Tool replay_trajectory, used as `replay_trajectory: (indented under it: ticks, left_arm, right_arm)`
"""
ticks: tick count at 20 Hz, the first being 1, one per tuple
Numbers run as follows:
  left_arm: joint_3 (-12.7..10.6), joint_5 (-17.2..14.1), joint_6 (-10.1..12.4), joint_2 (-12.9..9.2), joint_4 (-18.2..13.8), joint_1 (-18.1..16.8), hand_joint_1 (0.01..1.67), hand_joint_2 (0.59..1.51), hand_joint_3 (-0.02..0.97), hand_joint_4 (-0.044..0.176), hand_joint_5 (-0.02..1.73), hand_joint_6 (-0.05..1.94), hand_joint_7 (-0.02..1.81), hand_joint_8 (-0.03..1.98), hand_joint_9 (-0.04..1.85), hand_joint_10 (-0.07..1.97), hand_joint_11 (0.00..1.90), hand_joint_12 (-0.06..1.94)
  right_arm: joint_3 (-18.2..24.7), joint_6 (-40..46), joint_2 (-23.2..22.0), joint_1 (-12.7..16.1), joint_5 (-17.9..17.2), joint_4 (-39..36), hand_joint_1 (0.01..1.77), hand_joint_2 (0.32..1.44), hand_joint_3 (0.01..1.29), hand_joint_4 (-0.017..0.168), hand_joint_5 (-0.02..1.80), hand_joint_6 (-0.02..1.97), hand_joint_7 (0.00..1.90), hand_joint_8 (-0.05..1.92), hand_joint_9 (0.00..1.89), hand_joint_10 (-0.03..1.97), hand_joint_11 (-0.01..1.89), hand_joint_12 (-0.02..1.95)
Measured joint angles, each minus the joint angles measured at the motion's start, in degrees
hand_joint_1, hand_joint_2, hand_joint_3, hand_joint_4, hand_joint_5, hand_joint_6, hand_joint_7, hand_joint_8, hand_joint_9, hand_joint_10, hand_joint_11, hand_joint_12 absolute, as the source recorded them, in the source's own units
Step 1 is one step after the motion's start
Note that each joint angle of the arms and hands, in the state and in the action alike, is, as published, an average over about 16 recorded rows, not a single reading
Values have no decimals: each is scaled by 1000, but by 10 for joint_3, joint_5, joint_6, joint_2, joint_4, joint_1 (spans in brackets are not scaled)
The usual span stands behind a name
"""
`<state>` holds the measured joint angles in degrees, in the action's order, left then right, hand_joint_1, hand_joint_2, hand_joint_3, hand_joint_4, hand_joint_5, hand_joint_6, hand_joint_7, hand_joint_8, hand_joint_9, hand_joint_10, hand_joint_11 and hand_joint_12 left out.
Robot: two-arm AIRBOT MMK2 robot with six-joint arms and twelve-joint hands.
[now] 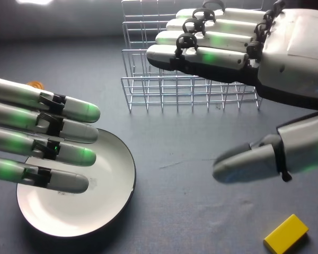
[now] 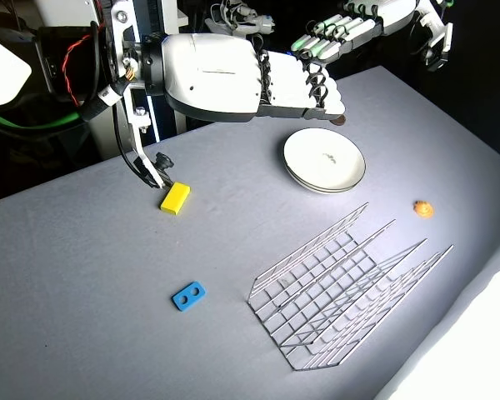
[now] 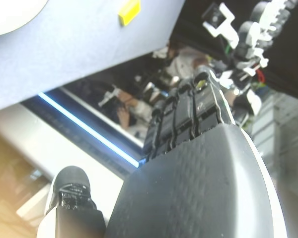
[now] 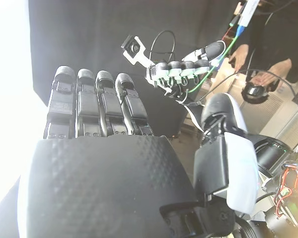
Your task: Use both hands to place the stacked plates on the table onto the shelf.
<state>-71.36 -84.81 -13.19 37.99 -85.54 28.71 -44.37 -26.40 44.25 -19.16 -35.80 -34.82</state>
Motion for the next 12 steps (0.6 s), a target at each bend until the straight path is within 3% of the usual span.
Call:
replay_trajectory:
  ticks: [3,12]
  left_arm:
    - [0,-3,1,0,0,-2,22,1058,41,1,9,-7,15,-6,11,7,19,-5]
    - [-3,-3,6,1,-4,-13,22,1056,24,-2,18,-15,23,-15,19,6,17,-12]
  right_arm:
    - [-3,29,1,1,-2,-22,124,979,31,1,31,30,22,11,17,9,21,-1]
    - [-16,129,9,9,-2,-89,164,922,30,-2,21,28,22,13,22,5,17,-8]
